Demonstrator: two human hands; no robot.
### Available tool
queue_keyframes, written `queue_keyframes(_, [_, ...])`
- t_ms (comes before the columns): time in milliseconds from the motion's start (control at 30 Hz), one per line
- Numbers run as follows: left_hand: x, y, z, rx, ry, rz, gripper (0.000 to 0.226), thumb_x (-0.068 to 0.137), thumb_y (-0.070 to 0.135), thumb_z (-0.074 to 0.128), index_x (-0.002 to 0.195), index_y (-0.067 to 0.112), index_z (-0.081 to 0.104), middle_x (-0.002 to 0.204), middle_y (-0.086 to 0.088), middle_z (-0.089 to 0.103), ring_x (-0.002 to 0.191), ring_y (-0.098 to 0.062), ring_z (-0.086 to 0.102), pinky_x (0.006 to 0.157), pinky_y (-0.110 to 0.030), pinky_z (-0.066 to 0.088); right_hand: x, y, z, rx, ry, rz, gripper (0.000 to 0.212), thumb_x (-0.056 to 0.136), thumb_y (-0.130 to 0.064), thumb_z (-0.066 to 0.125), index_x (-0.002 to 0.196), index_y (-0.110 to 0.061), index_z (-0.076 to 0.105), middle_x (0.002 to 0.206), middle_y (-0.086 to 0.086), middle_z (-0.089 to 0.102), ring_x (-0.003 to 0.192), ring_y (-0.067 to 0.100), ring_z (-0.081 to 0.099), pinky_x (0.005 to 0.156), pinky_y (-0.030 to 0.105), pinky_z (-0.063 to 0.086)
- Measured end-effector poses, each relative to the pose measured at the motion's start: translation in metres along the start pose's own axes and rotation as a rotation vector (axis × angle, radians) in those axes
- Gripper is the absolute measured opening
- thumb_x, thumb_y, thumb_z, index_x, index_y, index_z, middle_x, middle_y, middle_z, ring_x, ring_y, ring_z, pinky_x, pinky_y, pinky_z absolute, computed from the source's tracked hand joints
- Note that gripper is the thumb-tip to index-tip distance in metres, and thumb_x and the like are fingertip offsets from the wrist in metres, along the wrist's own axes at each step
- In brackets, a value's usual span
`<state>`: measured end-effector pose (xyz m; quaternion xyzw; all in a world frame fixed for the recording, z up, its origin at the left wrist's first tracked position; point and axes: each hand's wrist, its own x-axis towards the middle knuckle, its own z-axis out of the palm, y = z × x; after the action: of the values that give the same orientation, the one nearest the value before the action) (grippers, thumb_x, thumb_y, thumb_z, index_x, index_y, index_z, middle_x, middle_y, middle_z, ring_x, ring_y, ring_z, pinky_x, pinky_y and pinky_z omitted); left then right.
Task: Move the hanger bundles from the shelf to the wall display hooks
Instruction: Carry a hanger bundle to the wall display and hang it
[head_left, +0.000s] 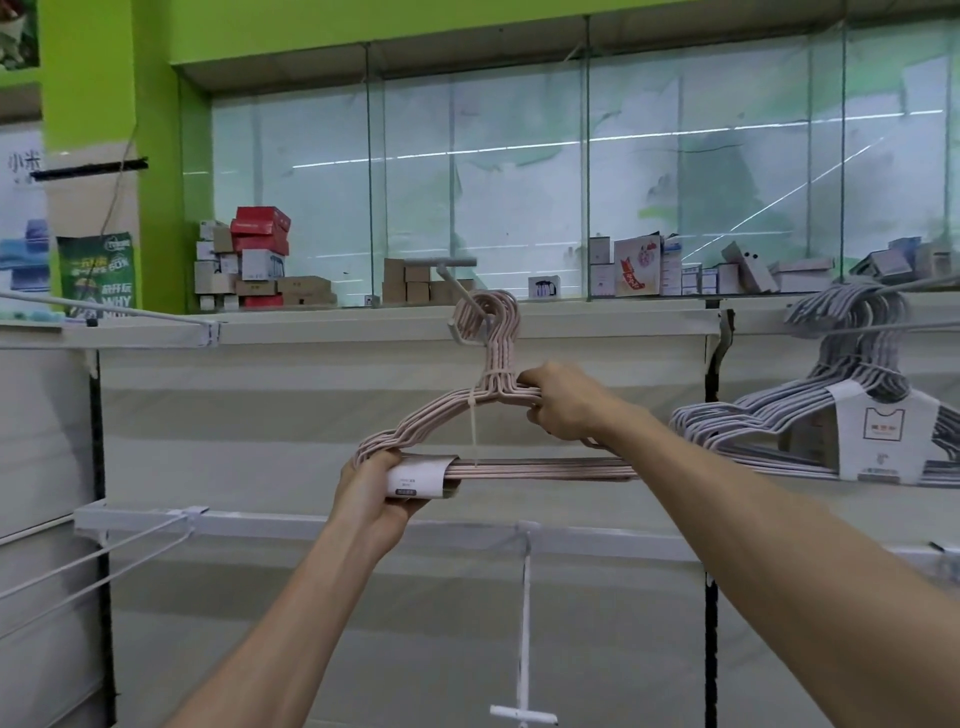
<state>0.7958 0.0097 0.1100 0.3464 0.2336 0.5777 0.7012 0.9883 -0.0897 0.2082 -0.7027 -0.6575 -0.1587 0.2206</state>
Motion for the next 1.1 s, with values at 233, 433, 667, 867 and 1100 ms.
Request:
queue_keyframes(233, [0.003, -0.004, -0.007, 0.078, -0.034, -0.006, 0.036, 0.093, -0.004, 0.052, 0.127, 0.007, 0.049, 0.119, -0.022, 0.057, 0.098, -0.041, 0.062, 0.08, -0.069, 0.051, 0.002, 0.005, 0.016, -0.002, 0.051, 0.072, 0.02, 0.089, -0.007, 0.056, 0.102, -0.018, 0.064, 0.106, 0.014, 0.067, 0.099, 0.037, 0.06, 0.083, 0.043, 0.053])
queue_keyframes(433, [-0.014, 0.006, -0.021, 0.38, -0.042, 0.087, 0.07, 0.093, 0.007, 0.061, 0.151, 0.029, 0.029, 0.124, -0.008, 0.058, 0.111, -0.033, 0.058, 0.095, -0.055, 0.049, -0.011, 0.002, 0.015, 0.03, 0.093, 0.075, 0.036, 0.084, -0.019, 0.071, 0.119, -0.021, 0.062, 0.114, 0.013, 0.068, 0.102, 0.034, 0.063, 0.085, 0.04, 0.053])
queue_keyframes(667, [-0.05, 0.024, -0.027, 0.387, -0.037, 0.271, 0.036, 0.092, 0.007, 0.059, 0.126, 0.016, 0.053, 0.12, -0.013, 0.062, 0.091, -0.022, 0.063, 0.083, -0.04, 0.053, -0.058, -0.009, 0.004, 0.063, 0.253, 0.07, 0.043, 0.089, -0.025, 0.066, 0.13, -0.017, 0.058, 0.123, 0.008, 0.063, 0.114, 0.027, 0.058, 0.096, 0.04, 0.048])
queue_keyframes(867, [-0.093, 0.015, -0.015, 0.347, -0.252, 0.363, 0.014, 0.097, 0.008, 0.057, 0.108, 0.014, 0.063, 0.101, -0.008, 0.064, 0.076, -0.023, 0.063, 0.07, -0.035, 0.054, -0.137, -0.004, 0.017, 0.028, 0.382, 0.058, 0.026, 0.091, -0.027, 0.066, 0.116, -0.021, 0.067, 0.118, 0.002, 0.065, 0.11, 0.025, 0.058, 0.093, 0.041, 0.047])
queue_keyframes(1100, [-0.154, -0.003, 0.019, 0.33, -0.546, 0.388, 0.013, 0.097, 0.009, 0.055, 0.103, 0.014, 0.066, 0.09, -0.006, 0.062, 0.079, -0.027, 0.064, 0.076, -0.041, 0.051, -0.216, 0.017, 0.0, 0.055, 0.446, 0.095, 0.021, 0.092, -0.027, 0.065, 0.112, -0.023, 0.068, 0.111, -0.006, 0.066, 0.101, 0.012, 0.06, 0.088, 0.034, 0.051])
